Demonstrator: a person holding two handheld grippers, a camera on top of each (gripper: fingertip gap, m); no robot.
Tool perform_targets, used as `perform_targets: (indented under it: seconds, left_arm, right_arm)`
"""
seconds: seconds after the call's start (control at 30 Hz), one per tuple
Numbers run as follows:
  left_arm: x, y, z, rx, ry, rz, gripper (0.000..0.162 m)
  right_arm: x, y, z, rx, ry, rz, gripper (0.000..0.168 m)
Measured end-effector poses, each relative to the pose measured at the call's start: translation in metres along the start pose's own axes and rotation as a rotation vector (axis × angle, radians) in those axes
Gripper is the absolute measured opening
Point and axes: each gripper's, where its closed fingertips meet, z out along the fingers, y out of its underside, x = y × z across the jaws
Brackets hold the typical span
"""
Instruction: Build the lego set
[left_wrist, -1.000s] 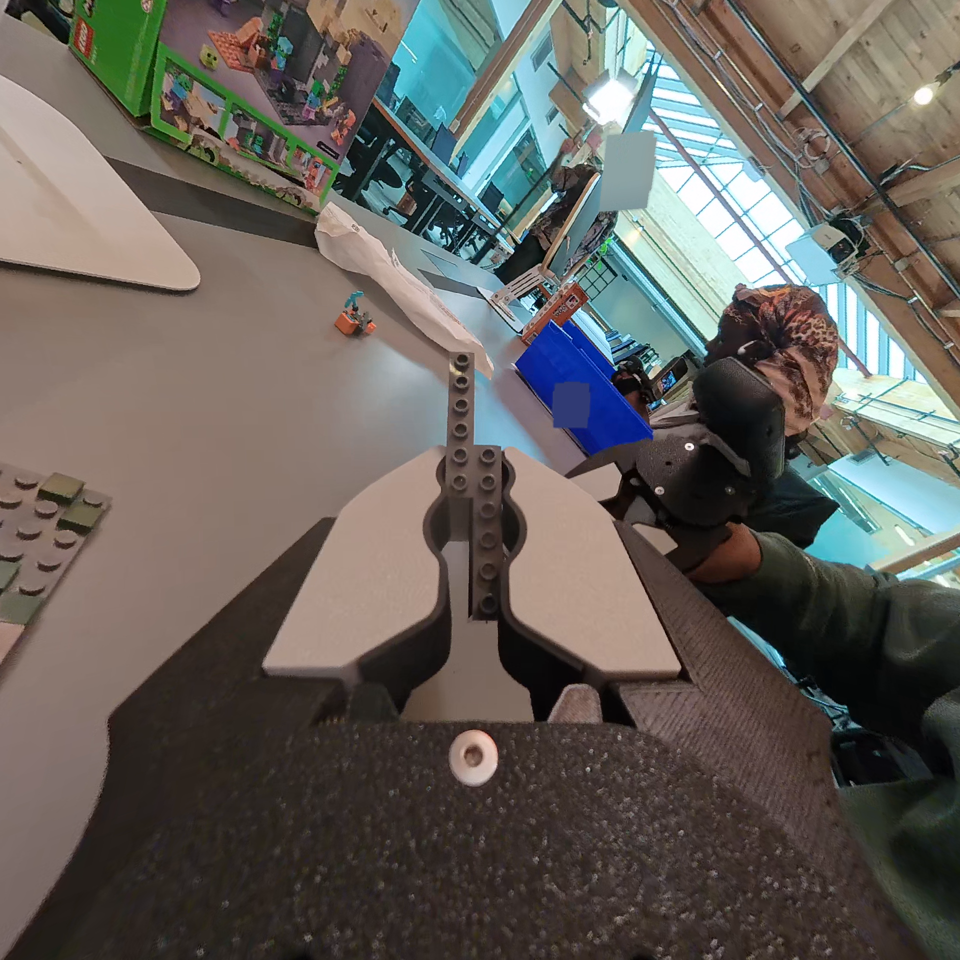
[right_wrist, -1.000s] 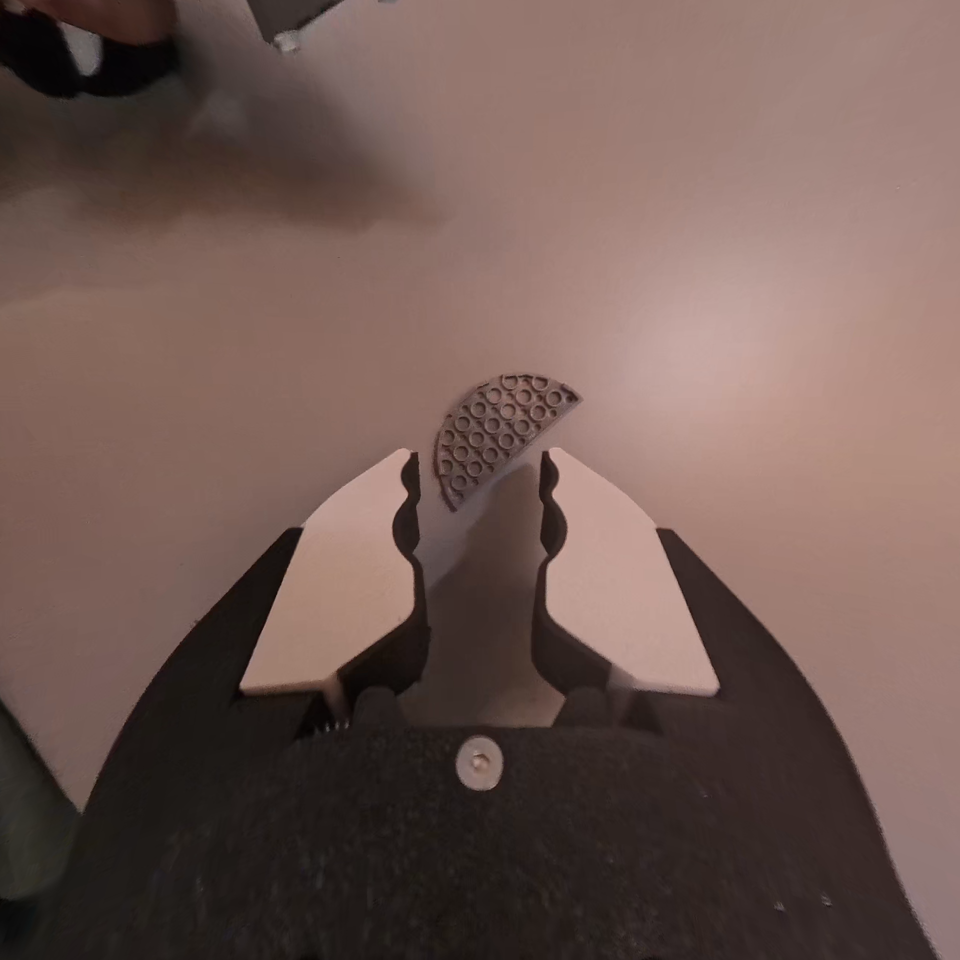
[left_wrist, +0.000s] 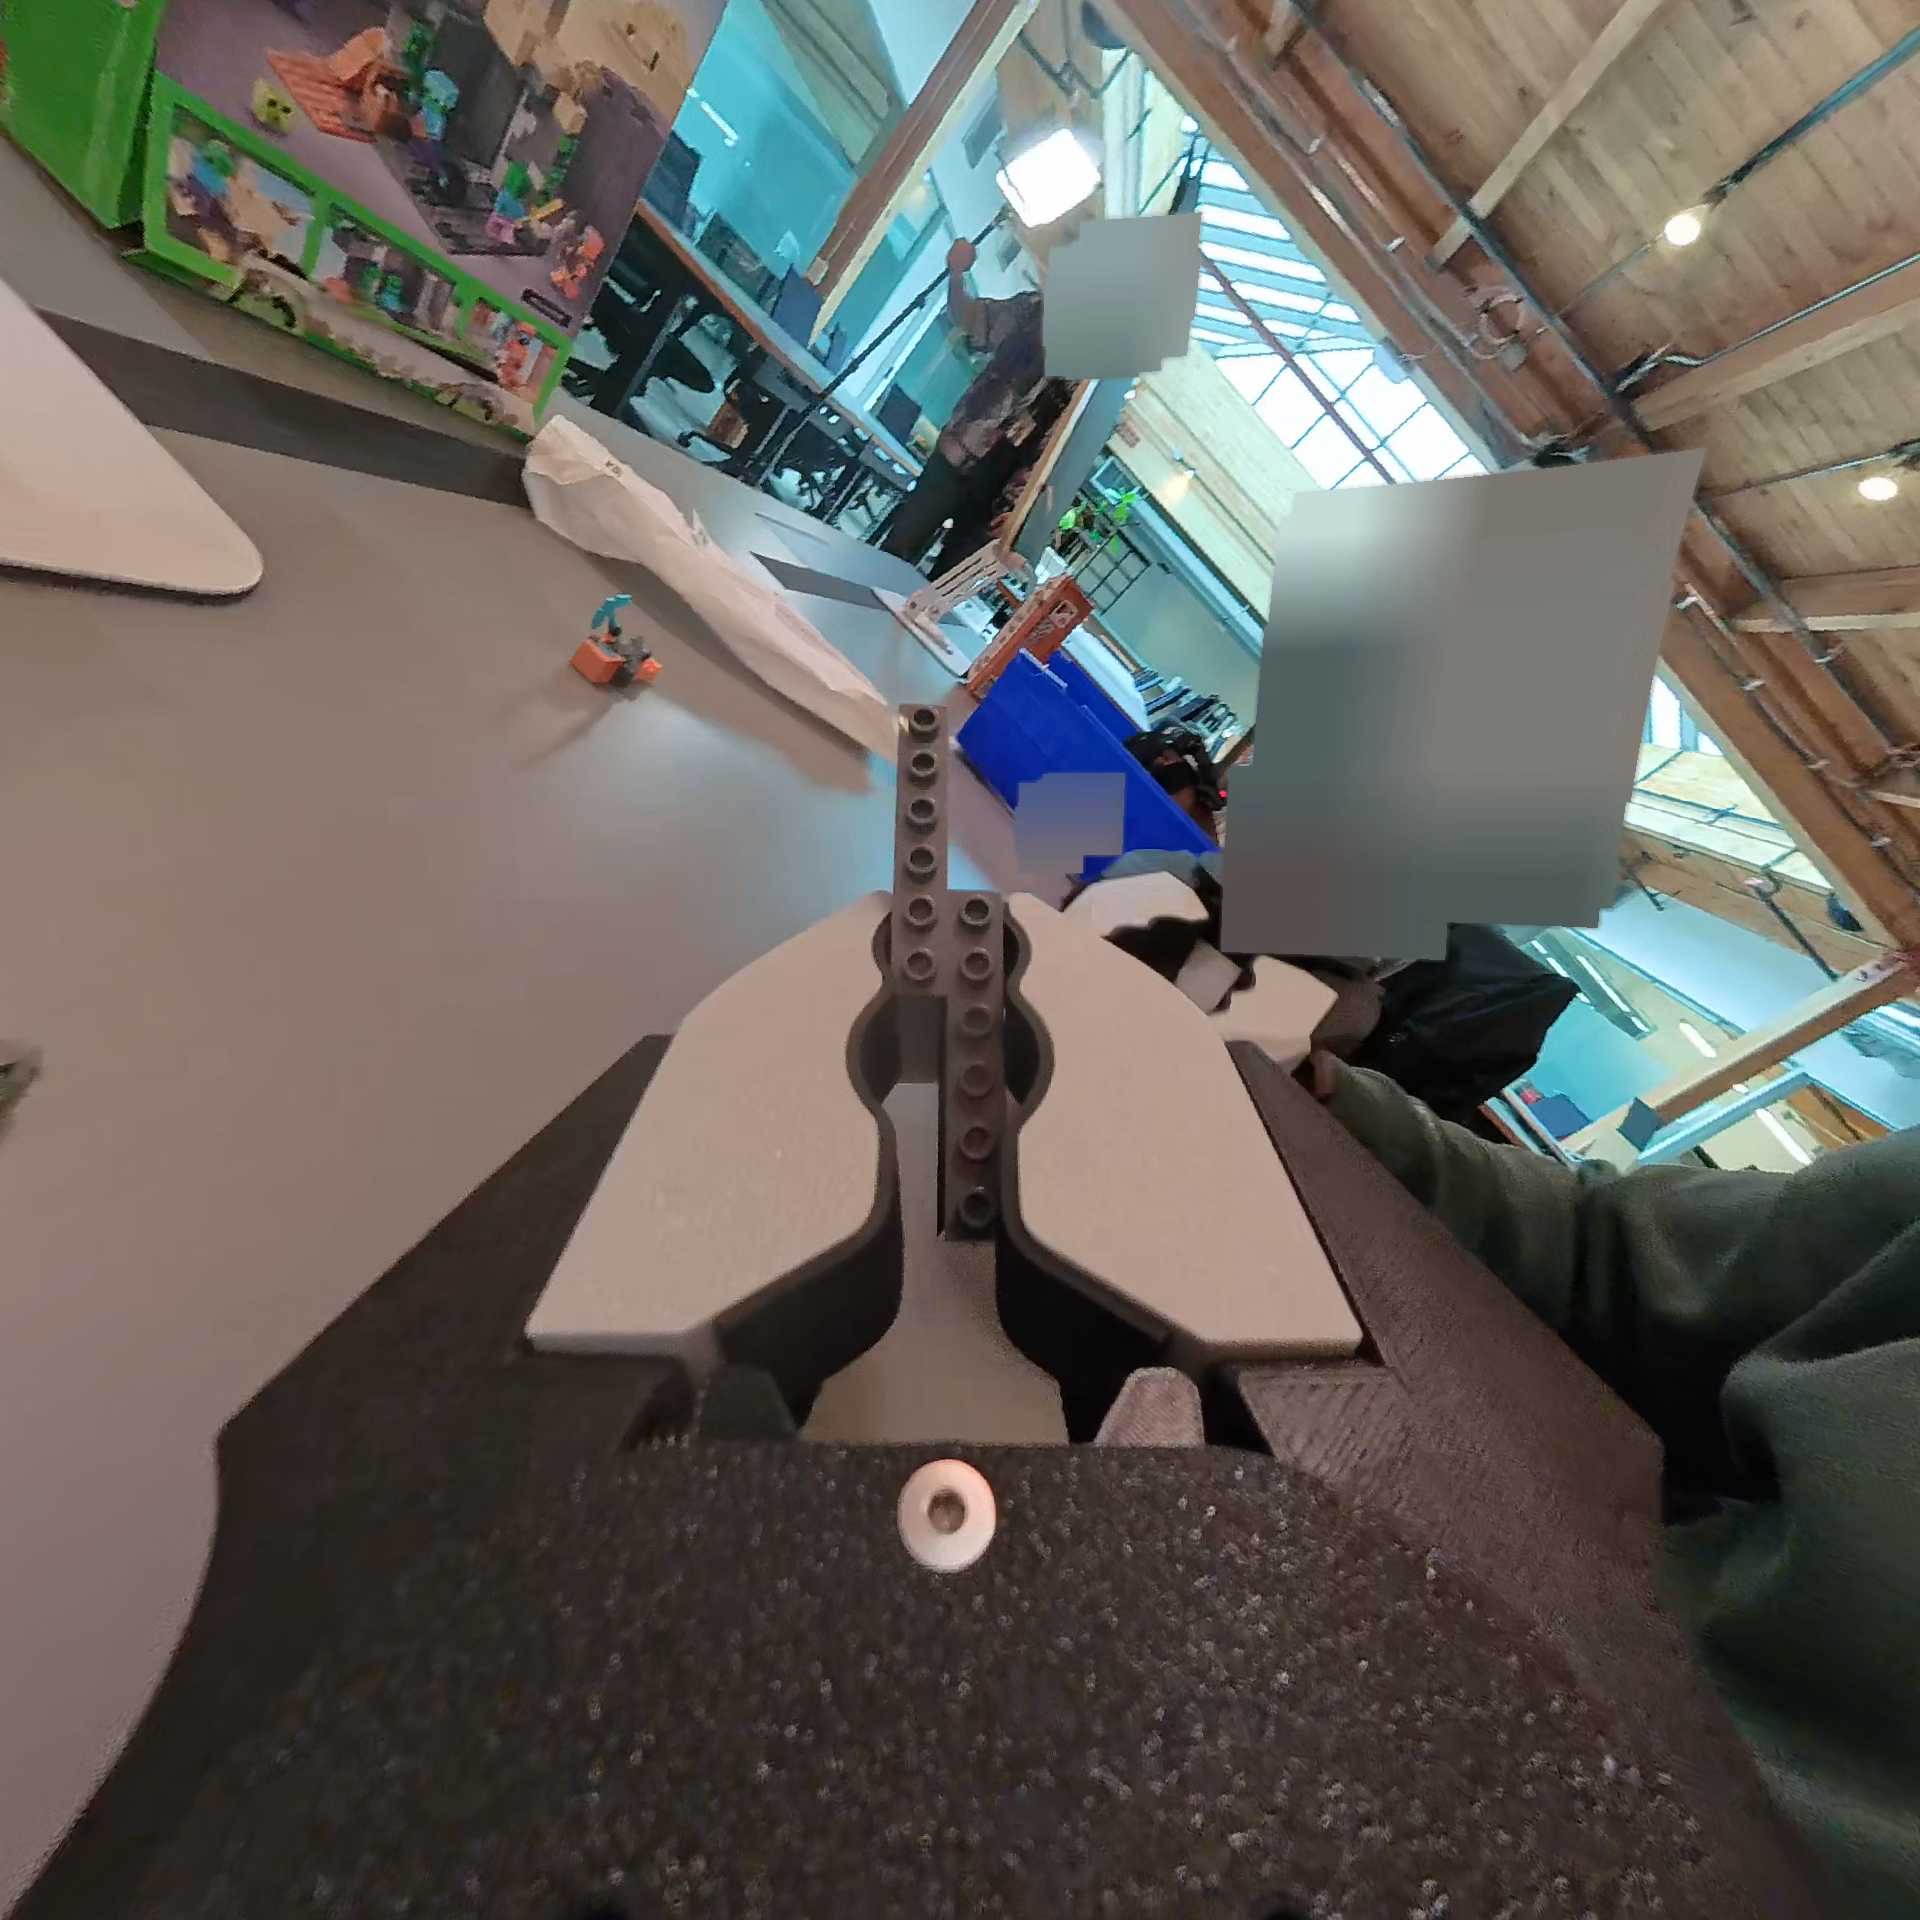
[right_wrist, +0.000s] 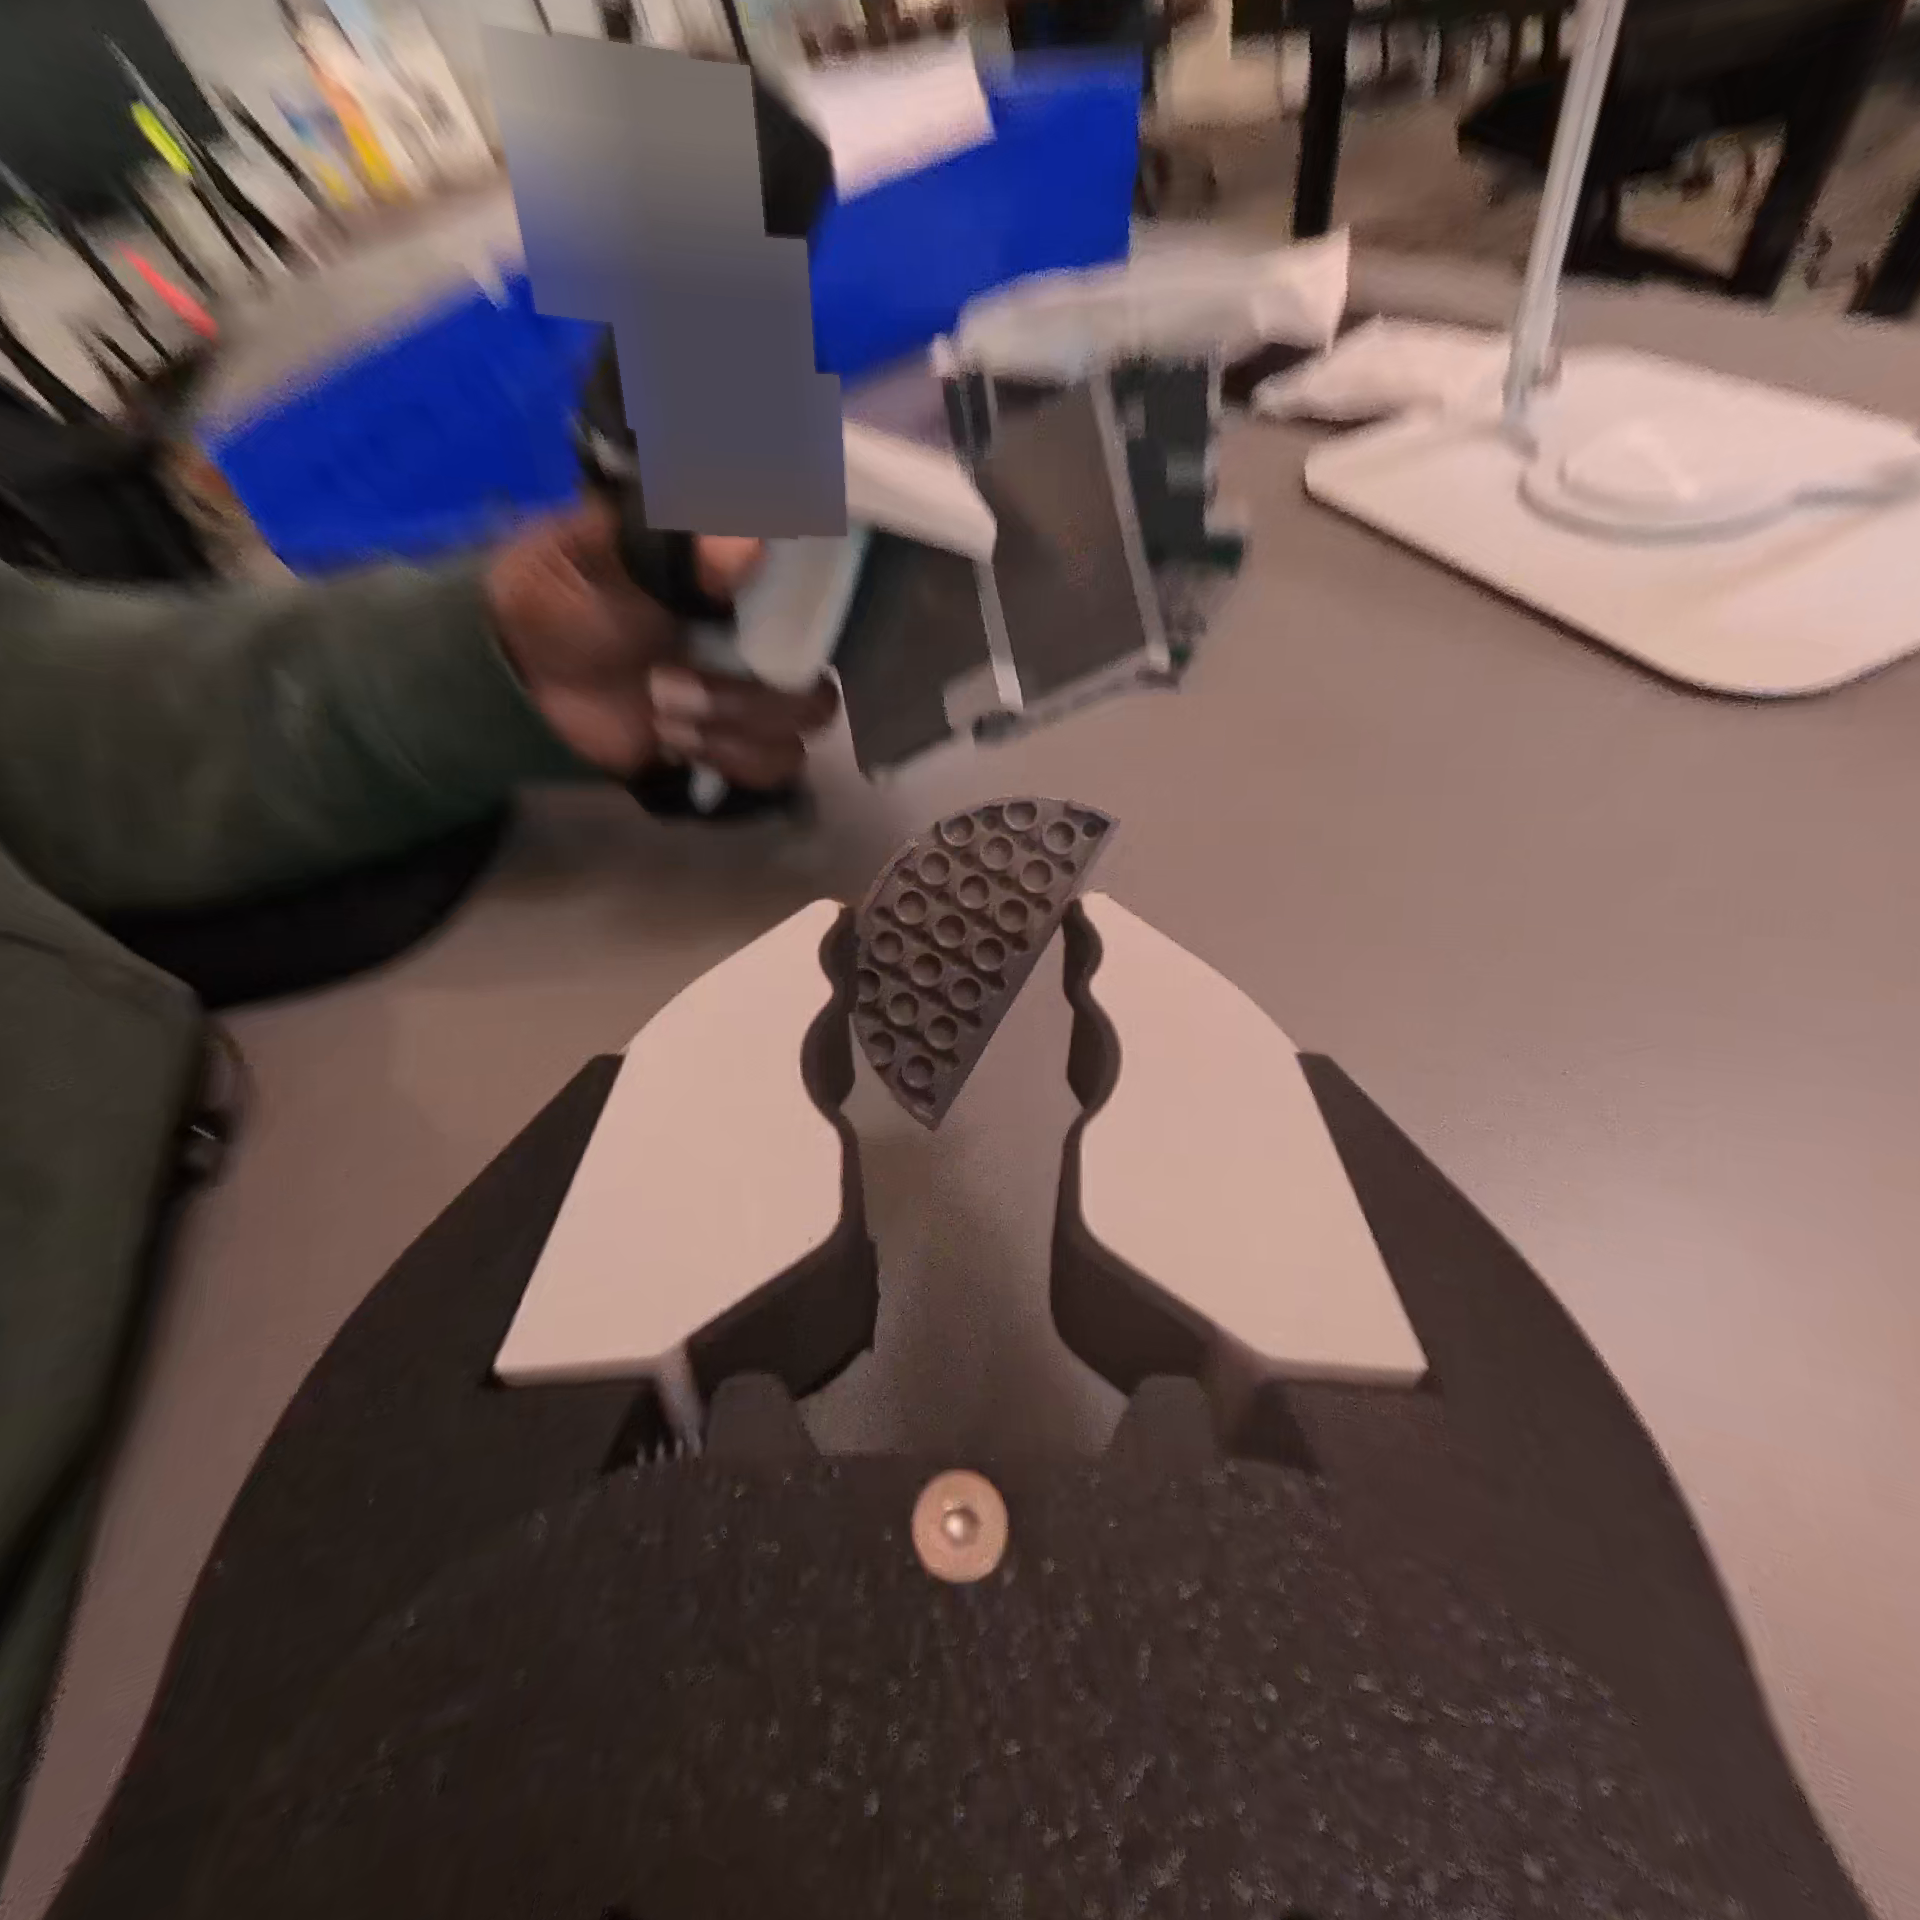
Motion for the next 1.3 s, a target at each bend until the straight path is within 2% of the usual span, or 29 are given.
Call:
perform_targets:
  seconds: [0.23,0.33,0.4,0.47,0.53,0.67,0.77,0.9,1.07,1.2,1.3]
  left_arm:
    - [0.029,-0.007,0.003,0.088,0.132,-0.038,0.014]
    - [0.043,-0.011,0.004,0.132,0.190,-0.071,0.014]
    - [0.049,-0.010,0.005,0.141,0.213,-0.082,0.014]
    - [0.050,-0.009,0.006,0.137,0.210,-0.078,0.014]
    - [0.045,-0.012,0.004,0.144,0.185,-0.068,0.014]
    - [0.028,-0.020,-0.003,0.153,0.102,-0.030,0.014]
    - [0.024,-0.022,-0.005,0.158,0.087,-0.028,0.014]
    - [0.024,-0.019,-0.004,0.143,0.079,-0.013,0.014]
    - [0.025,-0.015,-0.002,0.126,0.079,-0.002,0.014]
    - [0.026,-0.014,-0.001,0.120,0.081,0.000,0.014]
    - [0.027,-0.015,-0.001,0.117,0.083,0.006,0.014]
  right_arm:
    - [0.005,-0.071,-0.033,0.526,-0.286,0.339,0.037]
    - [0.006,-0.084,-0.038,0.632,-0.365,0.419,0.038]
    - [0.002,-0.084,-0.033,0.623,-0.382,0.429,0.037]
    - [-0.003,-0.077,-0.024,0.558,-0.373,0.395,0.037]
    - [-0.006,-0.060,-0.013,0.418,-0.323,0.338,0.038]
    - [-0.003,0.002,0.003,-0.058,-0.141,0.073,0.038]
    - [-0.002,0.045,-0.002,-0.387,-0.092,-0.140,0.038]
    - [-0.003,0.076,-0.016,-0.675,-0.149,-0.389,0.038]
    - [0.000,0.096,-0.024,-0.909,-0.264,-0.630,0.039]
    - [0.000,0.092,-0.025,-0.971,-0.241,-0.578,0.045]
    - [-0.007,0.081,-0.024,-0.947,-0.097,-0.324,0.044]
